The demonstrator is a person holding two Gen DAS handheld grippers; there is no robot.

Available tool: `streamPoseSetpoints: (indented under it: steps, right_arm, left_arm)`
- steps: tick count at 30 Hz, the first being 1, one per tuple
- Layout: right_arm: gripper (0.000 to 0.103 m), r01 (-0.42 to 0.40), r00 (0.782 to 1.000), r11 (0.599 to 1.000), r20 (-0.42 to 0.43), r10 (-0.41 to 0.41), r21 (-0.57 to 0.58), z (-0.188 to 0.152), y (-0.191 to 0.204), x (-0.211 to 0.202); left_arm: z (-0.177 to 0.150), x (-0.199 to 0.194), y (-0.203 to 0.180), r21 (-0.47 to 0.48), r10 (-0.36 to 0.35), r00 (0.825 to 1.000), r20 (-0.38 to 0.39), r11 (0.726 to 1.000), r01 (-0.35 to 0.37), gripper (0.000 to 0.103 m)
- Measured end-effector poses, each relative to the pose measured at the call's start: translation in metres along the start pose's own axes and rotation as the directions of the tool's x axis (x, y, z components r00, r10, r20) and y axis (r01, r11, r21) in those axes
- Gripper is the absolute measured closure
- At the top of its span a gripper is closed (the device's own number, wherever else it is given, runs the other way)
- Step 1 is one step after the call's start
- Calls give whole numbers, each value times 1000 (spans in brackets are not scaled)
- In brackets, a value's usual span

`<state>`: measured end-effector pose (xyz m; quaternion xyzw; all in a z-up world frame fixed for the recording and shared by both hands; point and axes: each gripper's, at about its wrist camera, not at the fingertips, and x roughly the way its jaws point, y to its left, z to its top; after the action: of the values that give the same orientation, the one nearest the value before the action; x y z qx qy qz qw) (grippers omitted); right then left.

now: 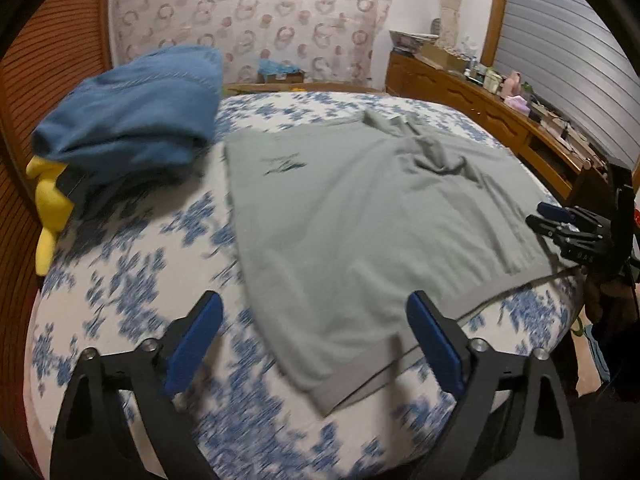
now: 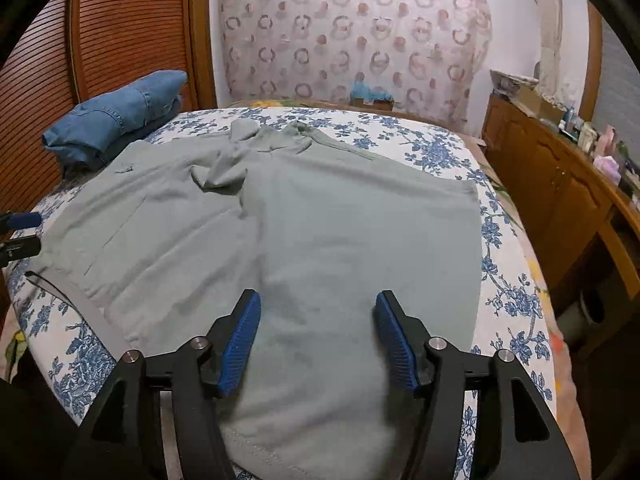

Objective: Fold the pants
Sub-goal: 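Lower the left tool onto the shorts' hem and close on it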

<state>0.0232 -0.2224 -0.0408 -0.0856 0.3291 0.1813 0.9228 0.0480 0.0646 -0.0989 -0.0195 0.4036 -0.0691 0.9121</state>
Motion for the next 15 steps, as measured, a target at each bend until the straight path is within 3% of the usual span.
streamPoseSetpoints:
  steps: [9, 15]
  right_arm:
    - [33, 17, 1000, 1000, 19, -17, 7, 7, 16, 7]
    - [33, 15, 1000, 1000, 25, -15, 12, 8, 14, 6]
  left_arm:
    - [-22, -8, 15, -36, 12, 1000, -26, 999, -13, 38]
    - [-28, -13, 6, -17, -31, 999, -19, 999, 30, 57]
